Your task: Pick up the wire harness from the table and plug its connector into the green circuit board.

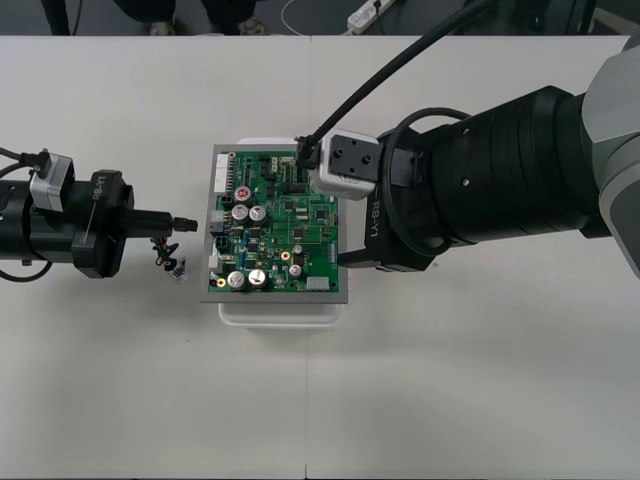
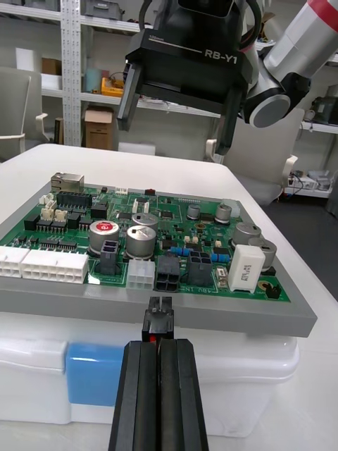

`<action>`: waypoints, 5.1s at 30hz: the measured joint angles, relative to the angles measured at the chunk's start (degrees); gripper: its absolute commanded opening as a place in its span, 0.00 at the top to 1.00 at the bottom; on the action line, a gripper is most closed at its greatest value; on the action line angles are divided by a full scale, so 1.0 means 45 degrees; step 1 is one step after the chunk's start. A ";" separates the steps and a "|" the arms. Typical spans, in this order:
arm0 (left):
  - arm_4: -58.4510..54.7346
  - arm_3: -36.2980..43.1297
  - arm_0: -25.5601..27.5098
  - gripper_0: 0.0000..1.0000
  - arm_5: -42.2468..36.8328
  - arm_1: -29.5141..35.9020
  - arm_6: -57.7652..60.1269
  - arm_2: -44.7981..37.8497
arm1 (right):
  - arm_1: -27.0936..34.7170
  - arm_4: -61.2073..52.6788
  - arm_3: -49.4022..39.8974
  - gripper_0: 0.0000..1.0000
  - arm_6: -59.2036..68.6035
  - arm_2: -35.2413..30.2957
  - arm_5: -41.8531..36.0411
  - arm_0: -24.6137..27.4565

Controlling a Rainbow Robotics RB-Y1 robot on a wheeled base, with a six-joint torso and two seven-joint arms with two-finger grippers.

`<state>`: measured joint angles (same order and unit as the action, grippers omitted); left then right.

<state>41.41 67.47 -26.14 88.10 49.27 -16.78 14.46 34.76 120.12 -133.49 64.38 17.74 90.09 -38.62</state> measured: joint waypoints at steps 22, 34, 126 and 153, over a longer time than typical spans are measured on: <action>0.0111 0.0000 -0.0211 1.00 0.0000 -0.0321 0.0000 0.0000 | -0.0289 0.0818 0.0000 0.06 -0.0599 0.0375 0.0000 0.0100; 0.0300 0.0000 -0.0211 1.00 0.0000 -0.0321 -0.0004 0.0000 | -0.0302 0.0852 0.0000 0.06 -0.0599 0.0376 0.0000 0.0144; 0.0141 0.0094 -0.0335 1.00 0.0000 -0.0354 -0.0803 0.0288 | -0.0317 0.0749 0.0000 0.06 -0.0596 0.0377 0.0000 0.0176; 0.0337 0.0094 -0.0336 1.00 0.0000 -0.0622 -0.0803 0.0288 | -0.0318 0.0515 0.0000 0.06 0.0833 0.0377 0.0000 0.0176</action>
<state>42.92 67.90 -27.65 88.10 46.47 -20.39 15.76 33.33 122.43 -133.49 68.13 19.44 90.09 -37.83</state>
